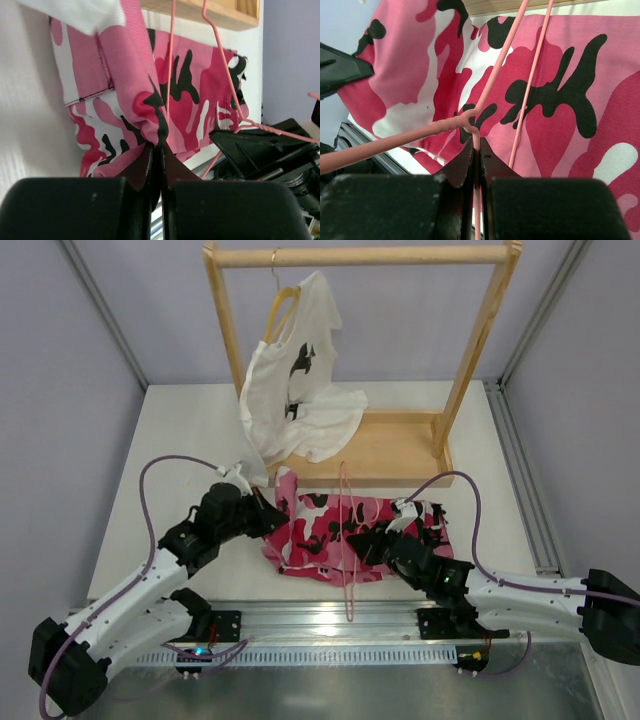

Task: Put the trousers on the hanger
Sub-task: Place trousers on hanger

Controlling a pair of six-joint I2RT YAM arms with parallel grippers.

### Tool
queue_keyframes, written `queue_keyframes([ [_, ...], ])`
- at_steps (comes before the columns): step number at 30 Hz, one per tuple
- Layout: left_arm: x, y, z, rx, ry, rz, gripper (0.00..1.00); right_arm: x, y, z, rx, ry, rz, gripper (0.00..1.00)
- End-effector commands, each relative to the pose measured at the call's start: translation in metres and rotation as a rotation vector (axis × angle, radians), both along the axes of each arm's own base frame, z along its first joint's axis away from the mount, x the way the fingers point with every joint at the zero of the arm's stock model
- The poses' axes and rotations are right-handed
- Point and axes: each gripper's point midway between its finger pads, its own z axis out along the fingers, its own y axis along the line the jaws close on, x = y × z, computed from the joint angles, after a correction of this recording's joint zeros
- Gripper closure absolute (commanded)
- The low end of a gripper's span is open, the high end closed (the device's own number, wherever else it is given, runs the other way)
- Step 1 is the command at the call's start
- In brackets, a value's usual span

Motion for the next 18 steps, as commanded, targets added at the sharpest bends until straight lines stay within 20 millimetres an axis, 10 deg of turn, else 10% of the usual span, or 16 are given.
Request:
queue_keyframes([
  [1,0.003,-0.043,0.031,-0.083,-0.1,-0.08,1.0,0.005,-0.005,0.0,0.018,-0.002,-0.047,0.96],
  [13,-0.004,-0.182,0.014,-0.064,-0.101,-0.242,1.0,0.006,-0.015,0.004,0.024,-0.019,-0.074,0.96],
  [18,-0.001,-0.208,0.0,-0.077,-0.057,-0.242,1.0,0.006,-0.018,0.005,0.023,-0.018,-0.077,0.96],
])
